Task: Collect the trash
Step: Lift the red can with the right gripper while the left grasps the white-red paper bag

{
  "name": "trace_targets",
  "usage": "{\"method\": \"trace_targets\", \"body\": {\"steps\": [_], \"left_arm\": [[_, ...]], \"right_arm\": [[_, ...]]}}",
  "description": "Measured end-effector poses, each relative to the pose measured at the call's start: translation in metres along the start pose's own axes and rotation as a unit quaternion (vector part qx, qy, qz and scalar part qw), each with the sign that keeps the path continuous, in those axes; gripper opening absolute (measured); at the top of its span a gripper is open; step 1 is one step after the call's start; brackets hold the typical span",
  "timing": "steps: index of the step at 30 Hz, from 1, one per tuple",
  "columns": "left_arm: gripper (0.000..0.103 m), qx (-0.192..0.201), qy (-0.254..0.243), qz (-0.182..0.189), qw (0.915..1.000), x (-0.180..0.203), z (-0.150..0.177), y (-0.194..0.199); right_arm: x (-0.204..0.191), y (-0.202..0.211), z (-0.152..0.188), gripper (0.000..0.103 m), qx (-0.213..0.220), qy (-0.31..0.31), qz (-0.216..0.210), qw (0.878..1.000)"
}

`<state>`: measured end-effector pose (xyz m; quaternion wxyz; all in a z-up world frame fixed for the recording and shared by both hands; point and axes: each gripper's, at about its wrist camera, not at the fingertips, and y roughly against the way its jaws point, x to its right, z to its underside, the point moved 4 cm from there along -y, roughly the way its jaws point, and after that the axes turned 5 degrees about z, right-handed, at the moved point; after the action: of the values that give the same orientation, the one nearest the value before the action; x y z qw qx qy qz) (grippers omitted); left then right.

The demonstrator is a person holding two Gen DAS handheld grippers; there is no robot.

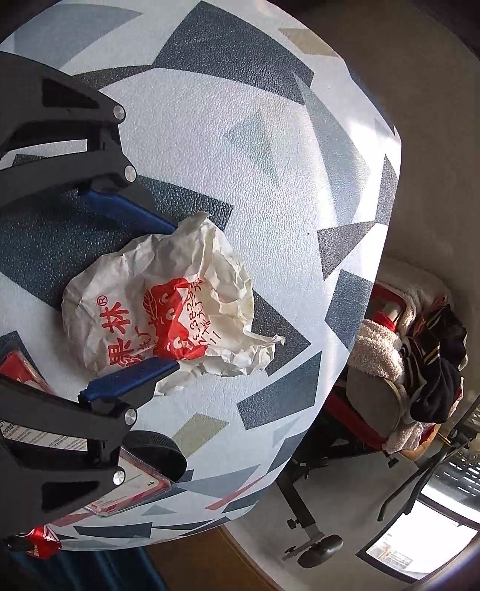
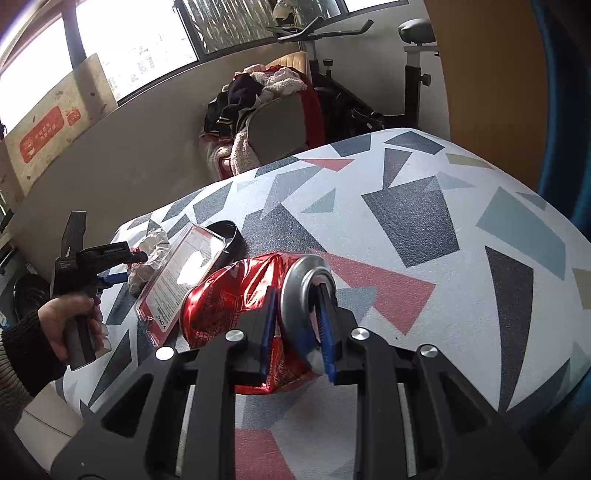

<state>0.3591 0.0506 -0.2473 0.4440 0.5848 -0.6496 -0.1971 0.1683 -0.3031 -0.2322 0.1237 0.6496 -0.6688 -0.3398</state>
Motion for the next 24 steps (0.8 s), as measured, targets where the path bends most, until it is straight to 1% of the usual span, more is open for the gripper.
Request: {"method": "trace_targets", "body": {"steps": [1,2,3,4,7,12,16,20,24], "left_arm": [[0.051,0.003,-0.004,0.000,1.0000,-0.001,0.000,0.003],[0.043,0.009,-0.008,-0.004,0.9999,-0.002,0.000,0.009],[0.039,0.017,-0.012,-0.005,0.9998,-0.003,-0.001,0.016],[0.038,0.025,-0.019,-0.005,0.9995,-0.003,-0.001,0.024],[0.037,0.047,-0.058,0.003,0.9972,0.003,0.001,0.051],[0.037,0.061,-0.129,0.027,0.9895,0.026,0.024,0.098],[0.037,0.073,-0.153,0.070,0.9829,0.043,0.048,0.138],[0.037,0.070,-0.177,0.089,0.9776,0.057,0.079,0.167],[0.037,0.053,-0.161,0.123,0.9778,0.059,0.116,0.186]], "right_arm": [[-0.001,0.001,0.001,0.024,0.002,0.005,-0.001,1.000],[-0.001,0.003,0.001,0.024,0.004,0.009,0.000,1.000],[-0.001,0.004,0.001,0.024,0.005,0.010,-0.001,1.000],[-0.001,0.006,0.000,0.024,0.007,0.007,-0.003,1.000],[-0.001,0.012,-0.004,0.024,0.016,0.000,-0.010,1.000],[-0.007,0.021,-0.005,0.024,0.022,-0.005,-0.014,1.000],[-0.017,0.028,-0.003,0.024,0.018,0.004,-0.021,1.000],[-0.025,0.037,-0.005,0.024,0.016,0.015,-0.033,0.999],[-0.030,0.046,-0.010,0.024,0.018,0.030,-0.033,0.999]]}}
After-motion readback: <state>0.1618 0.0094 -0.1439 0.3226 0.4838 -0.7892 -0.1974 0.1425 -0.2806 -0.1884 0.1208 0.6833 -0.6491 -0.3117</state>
